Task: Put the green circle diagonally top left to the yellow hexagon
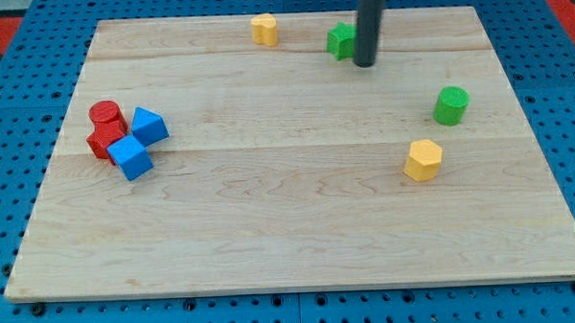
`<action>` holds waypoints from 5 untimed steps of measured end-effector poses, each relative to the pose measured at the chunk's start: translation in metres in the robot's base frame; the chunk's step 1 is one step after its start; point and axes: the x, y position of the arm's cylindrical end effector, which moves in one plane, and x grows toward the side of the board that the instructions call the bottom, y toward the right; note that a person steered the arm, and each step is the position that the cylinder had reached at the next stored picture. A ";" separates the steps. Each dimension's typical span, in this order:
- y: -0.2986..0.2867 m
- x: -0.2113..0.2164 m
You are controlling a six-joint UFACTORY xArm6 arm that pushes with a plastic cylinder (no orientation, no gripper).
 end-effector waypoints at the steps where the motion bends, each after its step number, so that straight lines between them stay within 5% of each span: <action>1: 0.072 0.033; 2: 0.140 0.066; 4: 0.121 0.132; 5: 0.121 0.133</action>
